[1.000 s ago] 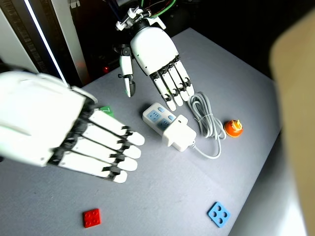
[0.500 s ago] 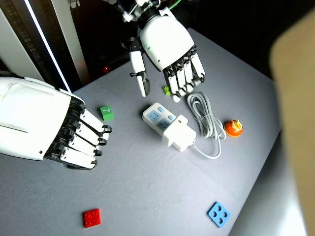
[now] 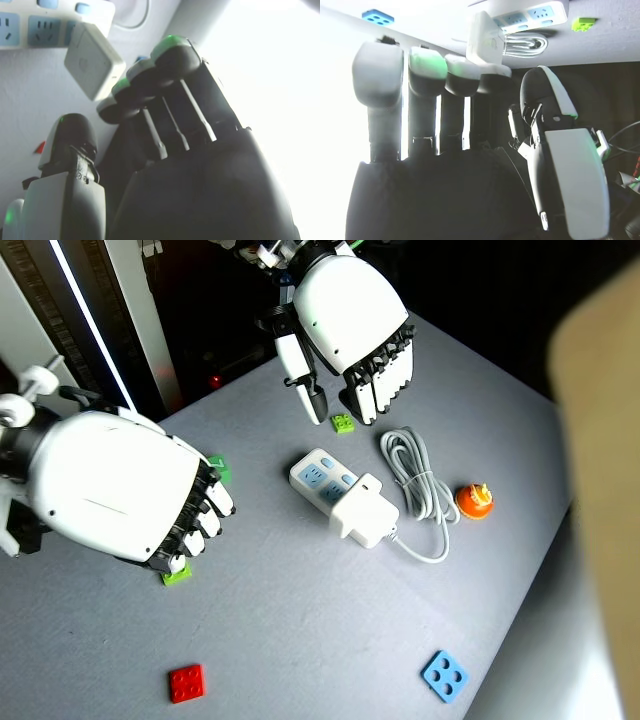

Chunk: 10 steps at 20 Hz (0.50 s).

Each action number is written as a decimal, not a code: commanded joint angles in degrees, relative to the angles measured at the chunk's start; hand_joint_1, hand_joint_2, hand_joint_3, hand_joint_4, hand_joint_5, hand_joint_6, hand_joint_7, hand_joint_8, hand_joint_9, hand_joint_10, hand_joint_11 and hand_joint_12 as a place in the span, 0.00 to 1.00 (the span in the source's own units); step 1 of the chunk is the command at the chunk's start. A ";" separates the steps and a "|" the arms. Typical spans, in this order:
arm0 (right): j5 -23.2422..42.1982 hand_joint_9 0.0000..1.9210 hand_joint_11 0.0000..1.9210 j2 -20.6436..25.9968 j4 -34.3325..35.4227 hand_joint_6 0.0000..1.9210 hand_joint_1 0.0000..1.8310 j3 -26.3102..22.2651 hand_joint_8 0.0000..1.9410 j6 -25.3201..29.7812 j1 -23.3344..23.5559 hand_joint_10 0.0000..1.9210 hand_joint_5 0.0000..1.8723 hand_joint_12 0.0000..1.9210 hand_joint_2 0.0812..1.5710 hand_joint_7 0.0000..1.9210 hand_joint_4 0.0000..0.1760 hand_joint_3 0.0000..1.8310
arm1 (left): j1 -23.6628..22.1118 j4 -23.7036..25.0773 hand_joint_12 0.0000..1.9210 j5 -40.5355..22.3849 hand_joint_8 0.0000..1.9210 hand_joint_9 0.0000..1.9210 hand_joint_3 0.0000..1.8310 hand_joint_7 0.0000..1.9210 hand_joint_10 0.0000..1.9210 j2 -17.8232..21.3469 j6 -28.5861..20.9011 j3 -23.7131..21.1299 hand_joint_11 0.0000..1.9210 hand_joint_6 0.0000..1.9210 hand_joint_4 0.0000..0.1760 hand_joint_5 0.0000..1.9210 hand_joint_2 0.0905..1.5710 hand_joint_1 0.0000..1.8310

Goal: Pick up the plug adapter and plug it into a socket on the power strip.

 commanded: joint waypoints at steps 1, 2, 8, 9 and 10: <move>1.87 0.73 0.82 -0.02 -1.07 1.00 0.16 -0.04 1.00 0.45 1.24 1.00 0.60 1.00 0.91 0.66 0.00 0.01 | -0.76 5.75 1.00 -1.61 1.00 0.65 0.00 0.61 1.00 0.47 0.47 0.21 0.66 1.00 0.00 0.58 0.90 0.24; 1.51 0.73 0.82 -0.21 -1.07 1.00 0.16 -0.04 1.00 0.46 1.36 1.00 0.60 1.00 0.91 0.66 0.00 0.01 | -0.83 5.30 1.00 -1.52 1.00 0.65 0.00 0.61 1.00 0.46 0.47 0.27 0.66 1.00 0.00 0.58 0.90 0.24; -3.60 0.73 0.80 -0.67 -25.90 1.00 0.21 -0.73 1.00 21.16 -2.28 1.00 0.59 1.00 0.94 0.65 0.00 0.00 | -1.79 4.20 1.00 -1.36 1.00 0.70 0.00 0.67 1.00 0.46 0.47 0.29 0.74 1.00 0.00 0.62 0.94 0.24; -3.61 0.73 0.80 -0.67 -26.00 1.00 0.21 -0.78 1.00 21.17 -2.39 1.00 0.59 1.00 0.94 0.65 0.00 0.00 | -2.09 4.20 1.00 -1.36 1.00 0.69 0.00 0.66 1.00 0.46 0.47 0.28 0.74 1.00 0.00 0.60 0.94 0.26; -3.59 0.72 0.80 -0.67 -26.00 1.00 0.21 -0.78 1.00 21.24 -2.57 1.00 0.59 1.00 0.95 0.65 0.00 0.00 | -2.47 4.20 1.00 -1.37 1.00 0.68 0.00 0.65 1.00 0.46 0.47 0.28 0.72 1.00 0.00 0.60 0.93 0.27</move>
